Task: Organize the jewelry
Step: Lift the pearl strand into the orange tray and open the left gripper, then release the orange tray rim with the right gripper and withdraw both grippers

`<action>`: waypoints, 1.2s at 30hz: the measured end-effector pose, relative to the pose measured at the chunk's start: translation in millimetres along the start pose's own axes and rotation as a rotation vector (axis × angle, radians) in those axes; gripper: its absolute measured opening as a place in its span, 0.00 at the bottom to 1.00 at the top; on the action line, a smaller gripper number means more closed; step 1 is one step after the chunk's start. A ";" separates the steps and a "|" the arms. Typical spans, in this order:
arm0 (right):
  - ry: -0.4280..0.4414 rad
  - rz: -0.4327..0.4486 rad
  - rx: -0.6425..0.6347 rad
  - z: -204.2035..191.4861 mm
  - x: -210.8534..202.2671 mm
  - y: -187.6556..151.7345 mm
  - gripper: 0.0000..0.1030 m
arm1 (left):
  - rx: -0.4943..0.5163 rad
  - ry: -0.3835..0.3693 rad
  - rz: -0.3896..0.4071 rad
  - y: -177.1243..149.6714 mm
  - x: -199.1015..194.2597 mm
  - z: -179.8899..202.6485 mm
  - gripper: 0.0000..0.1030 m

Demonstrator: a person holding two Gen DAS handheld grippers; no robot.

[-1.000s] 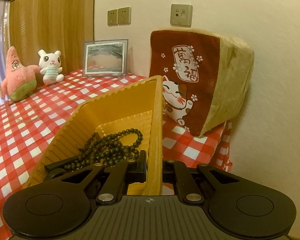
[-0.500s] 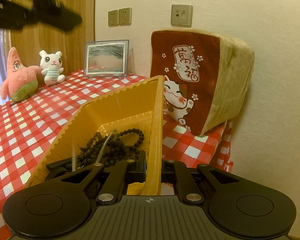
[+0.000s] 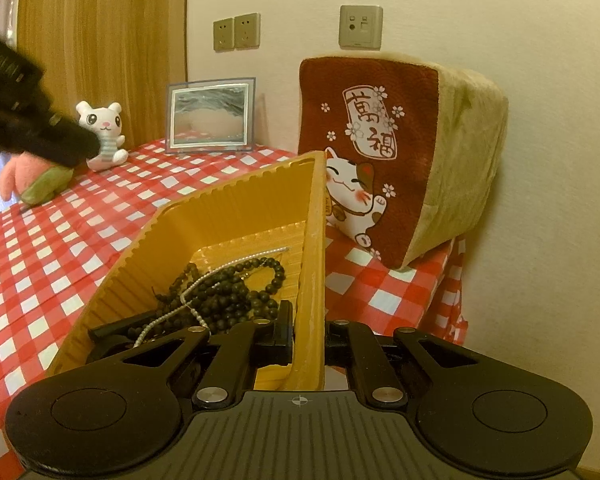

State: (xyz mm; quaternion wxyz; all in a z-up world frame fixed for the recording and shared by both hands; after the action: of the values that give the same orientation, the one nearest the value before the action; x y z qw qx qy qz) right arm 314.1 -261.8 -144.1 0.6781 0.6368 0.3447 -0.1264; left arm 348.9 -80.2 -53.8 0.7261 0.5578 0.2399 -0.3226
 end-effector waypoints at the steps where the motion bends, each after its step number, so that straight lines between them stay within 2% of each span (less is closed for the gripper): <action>1: -0.001 0.000 -0.002 0.4 0.2 0.0 0.07 | -0.007 0.015 -0.003 -3.2 -1.2 -6.6 0.19; 13: 0.031 0.027 -0.021 -11.0 14.8 18.0 0.07 | -0.129 0.162 -0.027 -33.2 -17.9 -80.4 0.20; 21: 0.051 0.023 -0.038 -25.0 39.0 25.3 0.07 | -0.185 0.250 -0.017 -46.2 -31.9 -111.5 0.22; 31: 0.157 0.002 -0.067 -52.3 72.2 29.0 0.07 | -0.268 0.358 -0.026 -75.0 -53.7 -136.0 0.26; 36: 0.215 -0.019 -0.044 -52.6 82.7 27.7 0.08 | -0.302 0.406 -0.025 -90.6 -66.0 -137.7 0.31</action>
State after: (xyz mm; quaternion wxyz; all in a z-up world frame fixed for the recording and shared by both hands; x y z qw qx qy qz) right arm 375.3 -185.3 -172.0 0.6497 0.6284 0.4240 -0.0564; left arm 239.0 50.5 -102.6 0.7341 0.4932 0.4335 -0.1733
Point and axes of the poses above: each gripper's, at about its wrist camera, not at the fingertips, and x roughly the way its jaws point, z to its right, y to its top, the point moved 9 cm from there along x, roughly the way its jaws point, and after that the axes turned 5 degrees about -z, right-handed, at the moved point
